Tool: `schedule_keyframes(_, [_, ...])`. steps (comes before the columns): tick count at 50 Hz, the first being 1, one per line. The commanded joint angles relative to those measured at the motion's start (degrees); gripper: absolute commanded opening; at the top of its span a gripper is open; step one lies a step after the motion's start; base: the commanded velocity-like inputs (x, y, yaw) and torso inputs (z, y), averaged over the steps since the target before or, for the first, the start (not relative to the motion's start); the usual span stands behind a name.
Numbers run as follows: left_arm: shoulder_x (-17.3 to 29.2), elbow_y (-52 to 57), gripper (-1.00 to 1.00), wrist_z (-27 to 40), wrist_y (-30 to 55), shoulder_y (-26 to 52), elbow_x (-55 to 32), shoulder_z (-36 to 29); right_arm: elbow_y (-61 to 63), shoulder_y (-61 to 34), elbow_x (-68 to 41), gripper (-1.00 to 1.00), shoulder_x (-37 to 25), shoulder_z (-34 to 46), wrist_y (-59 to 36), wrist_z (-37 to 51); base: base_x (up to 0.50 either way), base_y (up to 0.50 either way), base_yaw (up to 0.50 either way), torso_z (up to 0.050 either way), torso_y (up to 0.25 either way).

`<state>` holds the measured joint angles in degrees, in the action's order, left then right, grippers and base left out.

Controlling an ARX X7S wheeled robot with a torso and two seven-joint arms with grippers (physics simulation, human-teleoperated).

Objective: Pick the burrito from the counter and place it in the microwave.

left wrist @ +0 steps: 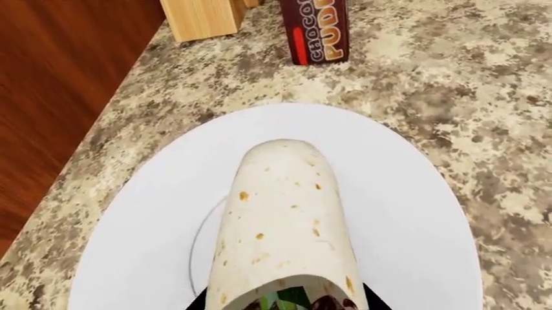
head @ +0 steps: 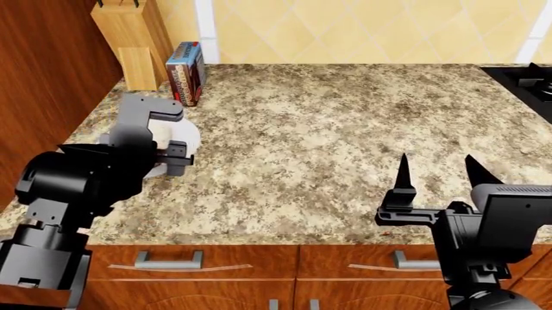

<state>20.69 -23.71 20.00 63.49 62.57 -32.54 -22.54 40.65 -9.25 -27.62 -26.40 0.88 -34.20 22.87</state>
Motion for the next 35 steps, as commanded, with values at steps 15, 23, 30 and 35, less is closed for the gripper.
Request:
schedule_keyframes(15, [2.35, 14.17, -1.00, 1.96, -3.62, 1.02, -0.88, 2.13, 0.33, 0.80, -1.53, 1.00, 0.19, -1.19, 1.58, -0.28, 0.00, 0.00, 0.00, 0.000, 0.001])
schedule_keyframes(23, [4.11, 30.34, -1.00, 6.15, 2.46, -1.39, -6.26, 6.90, 0.32, 0.92, -1.77, 1.00, 0.20, -1.21, 1.82, -0.28, 0.00, 0.00, 0.00, 0.000, 0.000])
schedule_keyframes(30, [4.22, 45.49, -1.00, 10.93, 7.00, -9.58, -14.33, 15.85, 0.44, 0.92, -1.03, 1.00, 0.09, -0.21, 1.54, 0.10, 0.00, 0.00, 0.00, 0.000, 0.000])
schedule_keyframes(35, [3.59, 54.06, -1.00, 13.51, 8.32, -17.09, -19.55, 21.51, 0.61, -0.12, -1.46, 1.00, 0.11, 0.55, -1.26, 1.42, -0.23, 0.01, 0.00, 0.000, 0.000])
